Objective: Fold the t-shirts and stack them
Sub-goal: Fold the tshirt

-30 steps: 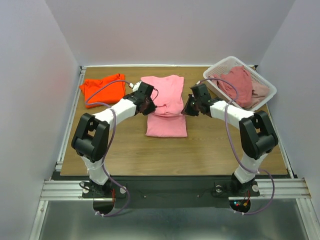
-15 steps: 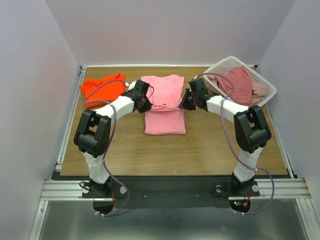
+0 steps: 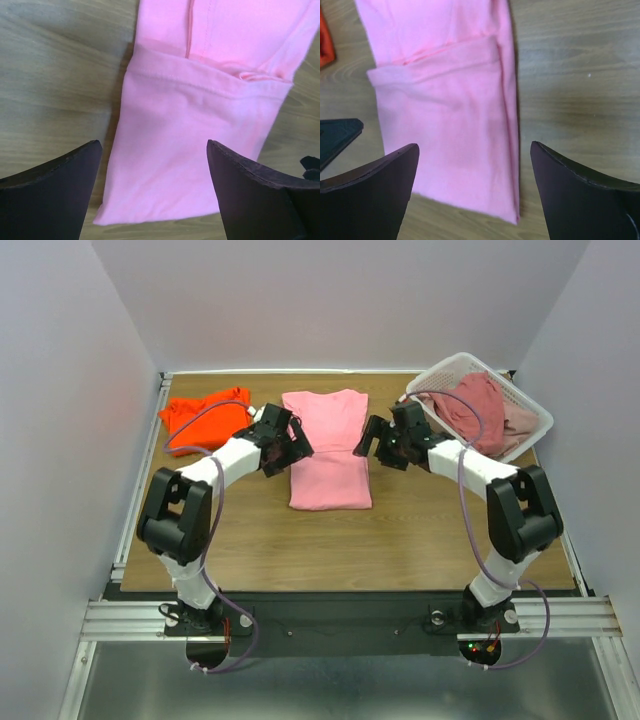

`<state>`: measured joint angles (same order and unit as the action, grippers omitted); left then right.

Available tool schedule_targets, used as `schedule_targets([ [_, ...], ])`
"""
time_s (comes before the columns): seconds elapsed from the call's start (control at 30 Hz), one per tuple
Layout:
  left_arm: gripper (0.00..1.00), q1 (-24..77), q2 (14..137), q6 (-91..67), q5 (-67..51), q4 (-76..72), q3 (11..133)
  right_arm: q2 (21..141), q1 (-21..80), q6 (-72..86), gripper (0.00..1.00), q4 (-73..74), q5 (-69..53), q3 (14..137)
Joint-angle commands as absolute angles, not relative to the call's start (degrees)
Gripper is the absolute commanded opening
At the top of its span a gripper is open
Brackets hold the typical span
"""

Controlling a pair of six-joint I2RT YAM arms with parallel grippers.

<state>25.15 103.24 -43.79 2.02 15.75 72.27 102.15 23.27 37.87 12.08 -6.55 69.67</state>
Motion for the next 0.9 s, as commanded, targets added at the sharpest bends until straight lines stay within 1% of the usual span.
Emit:
schedule_targets([
  [0.0, 0.98, 25.31, 92.56, -43.24, 0.79, 13.19, 64.09, 94.59, 23.29, 35.77, 1.0, 10.46, -10.54, 64.44],
  [0.07, 0.98, 25.4, 88.97, -44.21, 0.35, 10.48, 57.24, 92.3, 23.29, 35.86, 1.0, 10.28, -12.12, 58.55],
  [0.1, 0.98, 25.49, 87.9, -44.64, -2.0, 9.42, 52.95, 90.02, 23.38, 35.86, 1.0, 10.11, -12.48, 54.79],
  [0.23, 0.98, 25.84, 85.87, -45.44, -4.92, 4.67, 45.81, 85.88, 23.55, 37.09, 1.0, 6.95, -16.08, 48.62],
  [0.3, 0.98, 25.84, 87.01, -45.18, -6.58, 2.64, 44.57, 85.6, 23.64, 37.88, 1.0, 3.96, -17.84, 45.88],
  [0.33, 0.98, 25.84, 87.53, -45.0, -8.59, 1.94, 43.86, 85.95, 23.9, 38.05, 0.98, 3.52, -18.45, 45.44],
  [0.4, 0.9, 25.93, 88.68, -45.17, -10.36, 0.27, 43.16, 87.36, 24.26, 39.11, 0.93, 2.03, -20.03, 44.48],
  [0.43, 0.78, 25.93, 88.94, -45.44, -11.33, -0.43, 42.28, 88.41, 24.69, 39.29, 0.87, 0.8, -21.0, 44.12],
  [0.5, 0.67, 26.01, 89.12, -46.14, -11.78, -2.19, 41.23, 89.64, 25.13, 40.34, 0.83, 0.53, -21.53, 43.25],
  [0.53, 0.63, 25.93, 89.12, -46.32, -11.86, -2.72, 40.0, 90.26, 25.4, 40.52, 0.78, -1.04, -21.62, 43.07],
  [0.57, 0.53, 25.93, 88.86, -46.58, -12.13, -3.68, 39.38, 91.48, 25.57, 41.04, 0.75, -1.58, -21.8, 42.89],
  [0.63, 0.44, 25.93, 88.77, -46.93, -13.09, -4.74, 38.06, 92.37, 25.66, 41.39, 0.67, -1.93, -21.1, 42.89],
  [0.67, 0.35, 25.93, 88.94, -47.02, -13.1, -5.09, 37.8, 92.72, 25.75, 41.66, 0.65, -2.28, -20.66, 42.98],
  [0.7, 0.29, 25.93, 89.12, -46.93, -13.01, -5.27, 37.79, 93.42, 25.75, 41.75, 0.63, -2.37, -20.05, 43.15],
  [0.73, 0.14, 25.93, 89.38, -46.93, -12.83, -5.27, 37.97, 93.78, 25.75, 41.92, 0.55, -2.37, -18.99, 43.24],
  [0.77, 0.08, 25.93, 89.65, -47.02, -12.83, -5.19, 38.06, 94.04, 25.75, 42.01, 0.51, -2.37, -18.46, 43.33],
  [0.8, 0.03, 25.93, 90.26, -47.02, -12.92, -5.1, 38.06, 94.22, 25.75, 42.36, 0.47, -2.37, -18.46, 43.33],
  [0.83, 0.0, 25.93, 90.52, -46.85, -13.53, -5.1, 38.23, 94.48, 25.75, 42.45, 0.37, -2.37, -18.72, 43.16],
  [0.87, 0.0, 25.93, 90.44, -46.85, -13.8, -5.18, 38.06, 94.48, 25.75, 42.45, 0.3, -2.46, -19.42, 42.98],
])
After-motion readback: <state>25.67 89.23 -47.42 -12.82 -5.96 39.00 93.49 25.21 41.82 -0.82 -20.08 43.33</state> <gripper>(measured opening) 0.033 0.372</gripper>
